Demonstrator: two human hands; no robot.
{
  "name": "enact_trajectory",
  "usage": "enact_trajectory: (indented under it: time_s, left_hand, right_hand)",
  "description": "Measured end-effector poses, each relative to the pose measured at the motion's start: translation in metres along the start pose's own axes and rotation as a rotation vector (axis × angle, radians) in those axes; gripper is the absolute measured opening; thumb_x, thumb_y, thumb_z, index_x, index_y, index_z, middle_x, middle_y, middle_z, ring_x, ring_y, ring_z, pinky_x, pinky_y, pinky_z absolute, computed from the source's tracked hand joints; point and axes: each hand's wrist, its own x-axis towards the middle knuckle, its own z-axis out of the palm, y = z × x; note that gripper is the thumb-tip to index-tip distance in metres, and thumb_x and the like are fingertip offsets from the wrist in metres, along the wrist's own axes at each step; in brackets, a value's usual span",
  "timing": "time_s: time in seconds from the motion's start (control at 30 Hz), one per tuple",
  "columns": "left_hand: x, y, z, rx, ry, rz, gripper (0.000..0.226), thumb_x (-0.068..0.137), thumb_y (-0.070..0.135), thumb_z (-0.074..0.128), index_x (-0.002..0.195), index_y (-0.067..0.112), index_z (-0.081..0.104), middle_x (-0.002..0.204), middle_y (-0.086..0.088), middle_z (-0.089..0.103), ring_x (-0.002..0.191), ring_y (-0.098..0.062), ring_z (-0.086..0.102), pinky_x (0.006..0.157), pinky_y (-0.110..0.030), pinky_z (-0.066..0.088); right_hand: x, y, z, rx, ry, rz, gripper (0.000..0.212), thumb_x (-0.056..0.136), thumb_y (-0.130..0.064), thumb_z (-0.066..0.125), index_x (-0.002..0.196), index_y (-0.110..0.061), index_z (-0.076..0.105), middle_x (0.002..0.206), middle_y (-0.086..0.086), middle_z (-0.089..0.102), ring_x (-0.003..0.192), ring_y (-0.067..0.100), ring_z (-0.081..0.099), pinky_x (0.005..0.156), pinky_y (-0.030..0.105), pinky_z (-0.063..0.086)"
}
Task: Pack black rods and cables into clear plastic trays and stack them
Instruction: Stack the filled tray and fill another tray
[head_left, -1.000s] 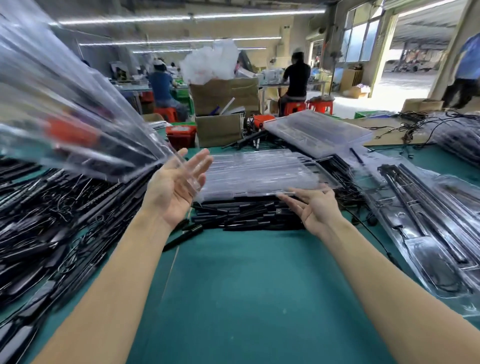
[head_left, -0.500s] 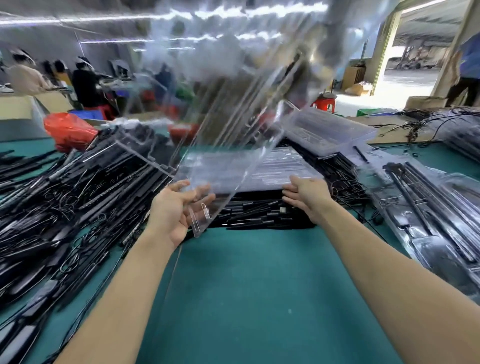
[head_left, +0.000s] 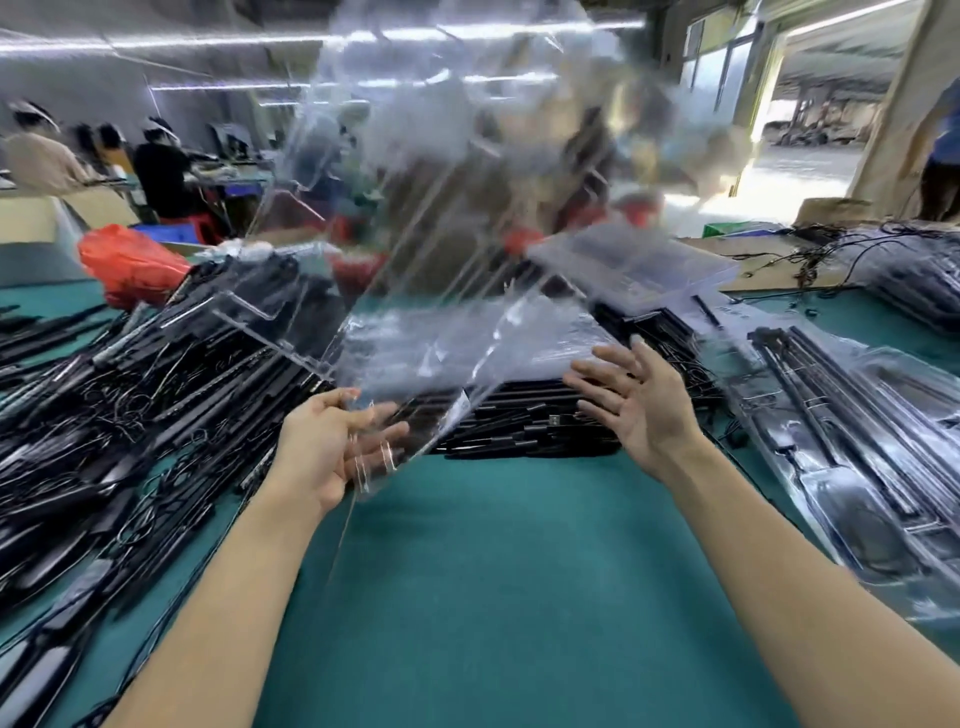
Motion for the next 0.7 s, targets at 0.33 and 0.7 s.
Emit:
enact_trajectory:
  time_s: [0.33,0.7]
  left_hand:
    - [-0.022,0.008,-0.018,0.379,-0.134,-0.027,0.028,0.09,-0.015,0.037,0.102,0.009,0.045,0.086,-0.018,0.076,0.056,-0.032,0.072,0.036,-0.027,0.05]
    - [-0.025,0.002,-0.041,0.476,-0.196,-0.13,0.04,0.097,0.049,0.053,0.094,0.009,0.059,0.091,-0.017,0.076,0.064,-0.028,0.068,0.051,-0.03,0.051]
  right_hand:
    - [-0.039,-0.014,-0.084,0.438,-0.245,0.069,0.107,0.074,-0.088,0.047,0.15,-0.014,0.038,0.144,0.024,0.053,0.131,0.044,0.052,0.091,0.051,0.057]
    - [-0.042,-0.034,-0.109,0.038,-0.219,0.111,0.055,0.089,-0.042,0.04,0.126,-0.01,0.067,0.092,0.015,0.072,0.074,0.031,0.071,0.064,0.045,0.062]
